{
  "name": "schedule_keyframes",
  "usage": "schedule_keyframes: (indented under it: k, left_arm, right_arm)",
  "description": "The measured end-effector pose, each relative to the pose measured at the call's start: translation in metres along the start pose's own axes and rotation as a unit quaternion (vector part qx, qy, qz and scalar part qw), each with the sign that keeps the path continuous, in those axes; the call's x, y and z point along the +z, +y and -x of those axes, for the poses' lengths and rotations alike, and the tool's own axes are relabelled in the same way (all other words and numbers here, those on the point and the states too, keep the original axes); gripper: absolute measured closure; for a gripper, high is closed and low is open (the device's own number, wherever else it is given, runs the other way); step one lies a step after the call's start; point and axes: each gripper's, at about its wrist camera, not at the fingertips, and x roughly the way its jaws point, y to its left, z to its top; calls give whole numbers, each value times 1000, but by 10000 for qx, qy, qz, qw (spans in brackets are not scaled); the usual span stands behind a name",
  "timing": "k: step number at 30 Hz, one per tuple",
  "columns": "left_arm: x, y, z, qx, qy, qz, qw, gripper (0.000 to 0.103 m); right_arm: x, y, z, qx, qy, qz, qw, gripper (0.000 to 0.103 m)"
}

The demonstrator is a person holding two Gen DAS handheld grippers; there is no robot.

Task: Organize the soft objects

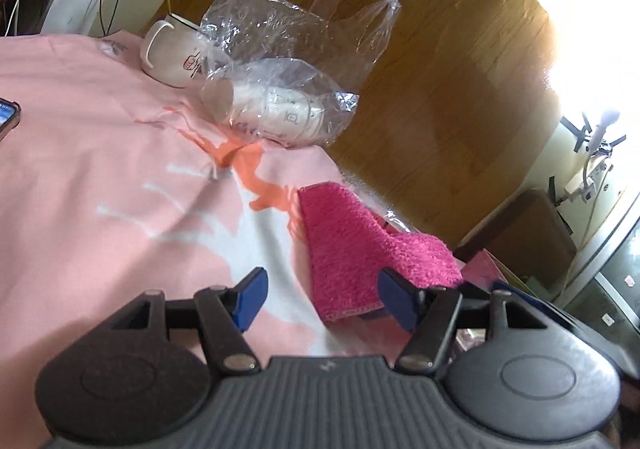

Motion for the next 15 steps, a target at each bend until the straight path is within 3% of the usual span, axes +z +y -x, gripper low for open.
schedule_keyframes:
  k: [1, 3, 4, 5, 6, 8, 11, 15]
  left_arm:
    - [0, -1, 0, -51, 19, -23, 10000, 40]
    - [0, -3, -1, -124, 34, -85, 9999, 40]
    - [0, -4, -1, -160, 33, -117, 9998, 40]
    - [-1, -5, -1, -197, 29, -138, 9997, 38]
    - [-2, -5, 0, -218, 14, -148, 9997, 37]
    - [-2, -5, 0, -239, -4, -148, 9996, 36]
    - [-2, -4, 0, -287, -30, -111, 9995, 36]
    - [-2, -3, 0, -269, -28, -85, 9996, 36]
  right_arm:
    - [3, -1, -12, -23, 106, -31, 9999, 17]
    - [8, -6, -36, -133, 403, -94, 9991, 44]
    - [8, -11, -44, -68, 604, -257, 9978, 75]
    - [7, -16, -48, 146, 718, -550, 9958, 95]
    - [8, -24, -49, 383, 792, -944, 9916, 95]
    - [9, -28, -45, 397, 934, -1122, 9885, 96]
    - [10, -24, -26, 415, 704, -1107, 9905, 96]
    - [30, -31, 14, 636, 24, -1526, 9862, 96]
